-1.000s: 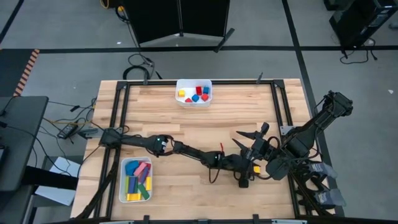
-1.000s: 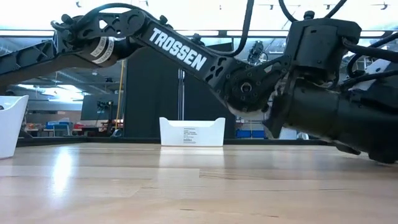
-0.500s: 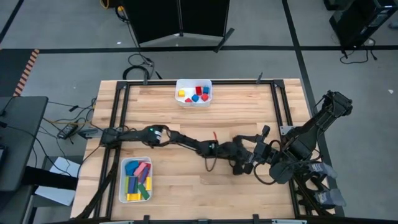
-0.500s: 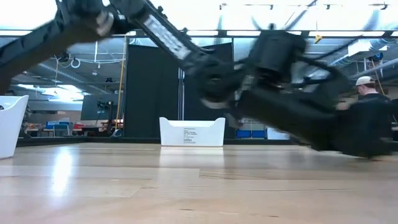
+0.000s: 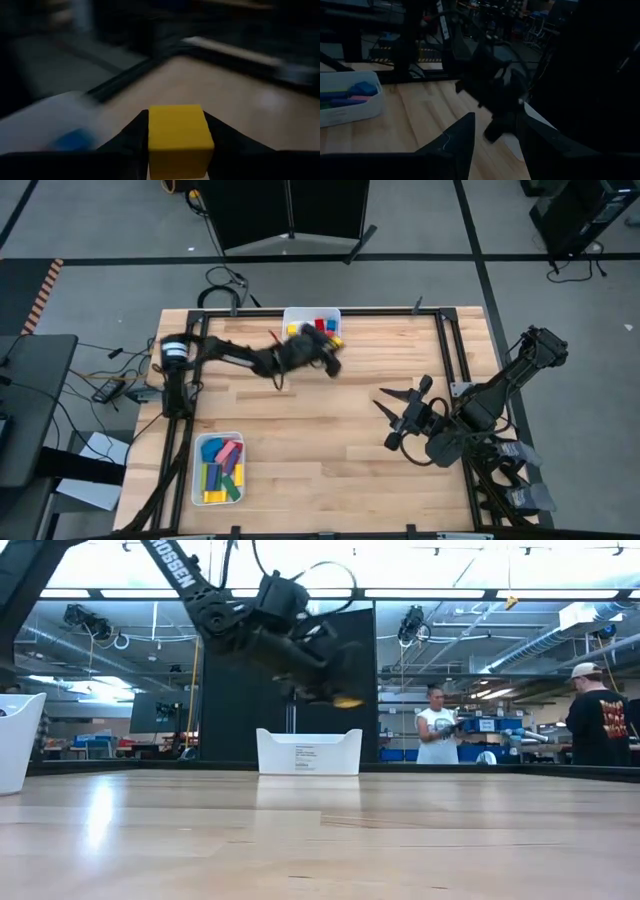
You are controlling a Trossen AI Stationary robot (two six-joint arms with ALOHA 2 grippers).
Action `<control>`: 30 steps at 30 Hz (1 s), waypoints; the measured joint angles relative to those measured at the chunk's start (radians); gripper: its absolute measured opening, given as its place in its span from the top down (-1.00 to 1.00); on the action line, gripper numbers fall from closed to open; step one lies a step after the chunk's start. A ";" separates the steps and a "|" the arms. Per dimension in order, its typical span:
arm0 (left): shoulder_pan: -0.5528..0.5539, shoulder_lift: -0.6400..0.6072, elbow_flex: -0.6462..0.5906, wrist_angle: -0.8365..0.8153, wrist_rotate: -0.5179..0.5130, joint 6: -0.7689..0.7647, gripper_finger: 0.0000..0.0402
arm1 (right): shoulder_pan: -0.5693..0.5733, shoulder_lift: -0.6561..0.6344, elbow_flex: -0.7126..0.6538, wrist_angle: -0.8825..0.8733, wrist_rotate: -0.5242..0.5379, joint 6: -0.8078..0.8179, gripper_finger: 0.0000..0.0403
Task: Sort blocks by size
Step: Put the yellow cube block into the top white bin, then put the green cube block into the top white bin
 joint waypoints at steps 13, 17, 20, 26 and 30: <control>0.212 -0.114 -0.070 -0.299 -0.035 -0.192 -0.24 | -0.025 0.014 0.000 0.000 -0.061 0.077 0.22; 0.241 -0.113 -0.070 -0.320 0.000 -0.217 -0.69 | -0.040 0.075 0.000 -0.003 -0.089 0.097 0.22; 0.234 -0.115 -0.070 -0.280 0.068 -0.194 -0.85 | -0.066 0.132 0.000 -0.038 -0.145 0.143 0.22; 0.208 -0.178 -0.076 -0.244 0.093 -0.134 -0.83 | -0.118 0.181 0.000 -0.302 -0.467 0.431 0.22; 0.187 -0.259 -0.114 -0.229 0.105 -0.109 -0.71 | -0.126 0.195 0.000 -0.543 -0.660 0.568 0.22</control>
